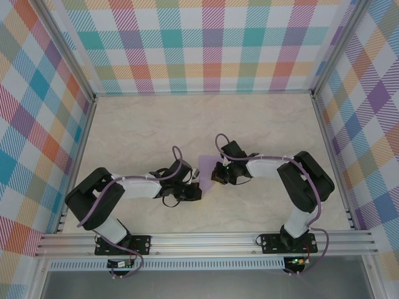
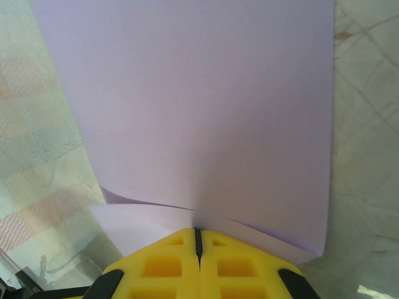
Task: Fold a paper plane with a square sheet of paper (pick it up from the middle)
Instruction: Third fold the triangle at the center of the table.
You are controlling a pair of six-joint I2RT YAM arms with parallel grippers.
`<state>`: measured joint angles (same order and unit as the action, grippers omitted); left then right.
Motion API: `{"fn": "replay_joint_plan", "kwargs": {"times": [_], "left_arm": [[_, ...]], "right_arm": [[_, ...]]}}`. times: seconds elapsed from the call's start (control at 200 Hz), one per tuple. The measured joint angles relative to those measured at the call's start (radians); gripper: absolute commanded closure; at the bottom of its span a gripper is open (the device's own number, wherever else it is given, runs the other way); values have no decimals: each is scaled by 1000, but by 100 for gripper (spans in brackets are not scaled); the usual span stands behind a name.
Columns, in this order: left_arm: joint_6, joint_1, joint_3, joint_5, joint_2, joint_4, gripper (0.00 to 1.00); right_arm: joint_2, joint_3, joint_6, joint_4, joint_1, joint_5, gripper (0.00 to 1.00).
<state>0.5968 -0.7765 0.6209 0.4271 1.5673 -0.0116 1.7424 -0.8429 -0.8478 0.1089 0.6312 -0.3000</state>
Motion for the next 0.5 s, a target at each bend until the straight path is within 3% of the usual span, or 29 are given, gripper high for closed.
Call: {"fn": "replay_joint_plan", "kwargs": {"times": [0.315, 0.41, 0.5], "left_arm": [[-3, -2, 89, -12, -52, 142, 100], [9, -2, 157, -45, -52, 136, 100], [23, -3, 209, -89, -30, 134, 100]], "right_arm": [[-1, -20, 2, 32, 0, 4, 98], [-18, -29, 2, 64, -1, 23, 87], [-60, -32, 1, 90, -3, 45, 69]]}}
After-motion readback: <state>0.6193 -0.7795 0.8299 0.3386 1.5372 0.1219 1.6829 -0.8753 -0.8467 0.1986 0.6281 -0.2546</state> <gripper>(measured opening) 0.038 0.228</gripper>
